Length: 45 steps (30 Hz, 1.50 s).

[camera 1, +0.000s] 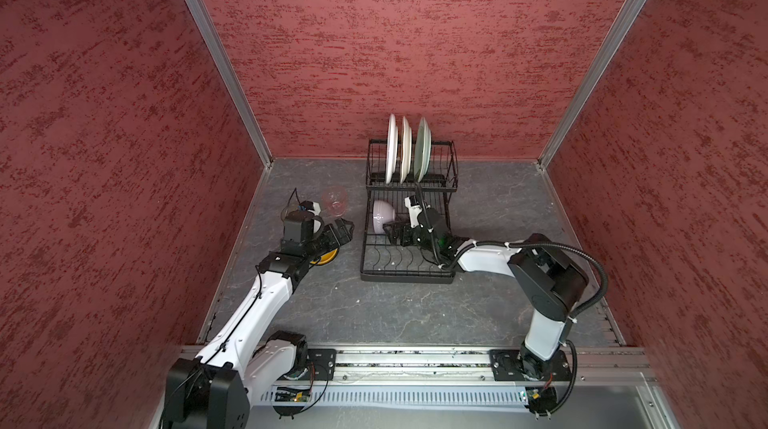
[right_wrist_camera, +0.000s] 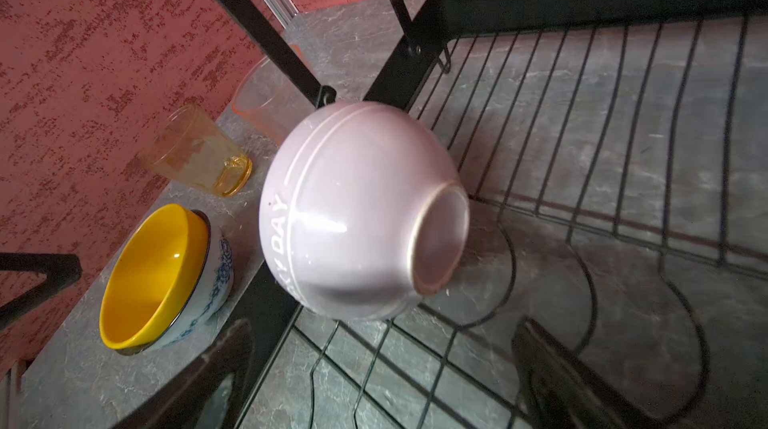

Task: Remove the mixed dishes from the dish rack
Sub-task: 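Reach the right gripper to the lilac bowl in the rack and grasp it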

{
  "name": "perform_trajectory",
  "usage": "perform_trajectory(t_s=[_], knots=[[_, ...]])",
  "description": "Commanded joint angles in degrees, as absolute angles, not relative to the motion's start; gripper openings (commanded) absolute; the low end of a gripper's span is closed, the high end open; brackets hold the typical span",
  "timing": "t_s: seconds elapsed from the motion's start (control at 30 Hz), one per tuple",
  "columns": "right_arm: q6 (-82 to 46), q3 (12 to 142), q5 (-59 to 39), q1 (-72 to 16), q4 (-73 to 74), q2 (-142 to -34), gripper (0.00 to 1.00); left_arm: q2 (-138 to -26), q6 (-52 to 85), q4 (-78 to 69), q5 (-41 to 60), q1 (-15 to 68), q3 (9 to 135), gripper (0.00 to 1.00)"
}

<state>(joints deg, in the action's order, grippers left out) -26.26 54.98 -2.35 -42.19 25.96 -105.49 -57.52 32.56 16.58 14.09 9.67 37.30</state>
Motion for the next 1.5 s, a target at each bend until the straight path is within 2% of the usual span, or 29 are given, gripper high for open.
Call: perform_trajectory(t_s=[0.0, 0.4, 0.93, 1.13, 1.27, 1.47], knots=[[-24.1, 57.8, -3.1, -42.9, 27.0, -107.0, 0.98, -57.7, 32.0, 15.4, 14.3, 10.0, 37.4, 0.99], [-22.6, 63.4, -1.6, -44.5, 23.1, -111.3, 0.98, -58.5, 31.0, 15.5, 13.7, 10.0, 37.6, 0.99], [-20.7, 71.0, 8.2, -46.9, 13.8, -115.8, 0.95, -58.9, 30.1, 15.8, 13.6, 9.4, 37.3, 0.99], [-20.9, 72.2, 9.9, -47.2, 12.1, -116.6, 0.89, -59.1, 29.9, 15.7, 13.9, 9.0, 36.9, 1.00], [-20.3, 72.3, 10.6, -47.4, 12.0, -116.3, 0.77, -59.3, 29.9, 15.6, 14.1, 8.9, 37.0, 1.00], [-18.1, 72.4, 13.2, -48.2, 11.5, -115.9, 0.68, -59.6, 30.1, 15.1, 14.2, 8.9, 37.1, 0.99]])
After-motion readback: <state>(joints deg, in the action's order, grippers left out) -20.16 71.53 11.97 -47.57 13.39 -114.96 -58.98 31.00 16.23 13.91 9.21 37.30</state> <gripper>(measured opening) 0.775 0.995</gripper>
